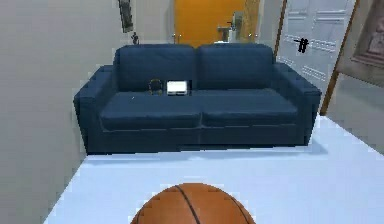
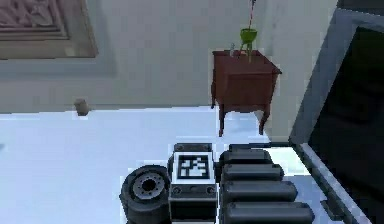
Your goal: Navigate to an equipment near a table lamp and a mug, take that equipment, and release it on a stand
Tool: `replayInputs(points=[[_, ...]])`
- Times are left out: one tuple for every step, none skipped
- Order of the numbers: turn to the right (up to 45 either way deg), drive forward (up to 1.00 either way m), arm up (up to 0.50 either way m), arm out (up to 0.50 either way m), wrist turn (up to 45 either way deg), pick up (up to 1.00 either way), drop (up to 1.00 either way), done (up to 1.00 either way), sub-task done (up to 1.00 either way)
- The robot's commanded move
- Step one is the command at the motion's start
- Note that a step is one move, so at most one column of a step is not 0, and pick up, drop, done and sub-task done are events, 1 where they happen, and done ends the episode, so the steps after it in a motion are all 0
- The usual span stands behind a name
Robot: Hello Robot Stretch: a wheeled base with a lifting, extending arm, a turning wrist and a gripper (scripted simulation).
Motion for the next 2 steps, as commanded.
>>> replayInputs(points=[[0.0, 0.15, 0.0, 0.0, 0.0, 0.0, 0.0, 0.0, 0.0], [45.0, 0.0, 0.0, 0.0, 0.0, 0.0, 0.0, 0.0, 0.0]])
